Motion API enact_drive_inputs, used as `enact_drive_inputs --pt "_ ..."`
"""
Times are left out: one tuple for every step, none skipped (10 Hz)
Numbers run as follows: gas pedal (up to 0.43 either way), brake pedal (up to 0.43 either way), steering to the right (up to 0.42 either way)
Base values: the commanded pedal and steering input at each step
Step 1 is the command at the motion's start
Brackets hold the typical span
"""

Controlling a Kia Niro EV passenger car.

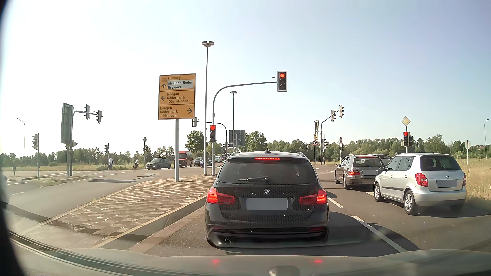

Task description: Follow the waypoints while adhering to traffic rules and regulations

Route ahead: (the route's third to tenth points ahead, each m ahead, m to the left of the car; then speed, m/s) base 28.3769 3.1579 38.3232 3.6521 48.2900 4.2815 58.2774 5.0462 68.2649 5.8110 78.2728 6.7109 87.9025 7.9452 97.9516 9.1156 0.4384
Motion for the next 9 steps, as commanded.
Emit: enact_drive_inputs --pt "0.000 0.268 -0.009" --pt "0.000 0.268 -0.009" --pt "0.000 0.268 -0.009" --pt "0.000 0.268 -0.009" --pt "0.000 0.268 -0.009" --pt "0.000 0.268 -0.009" --pt "0.000 0.280 -0.008" --pt "0.000 0.348 -0.006" --pt "0.000 0.415 -0.005"
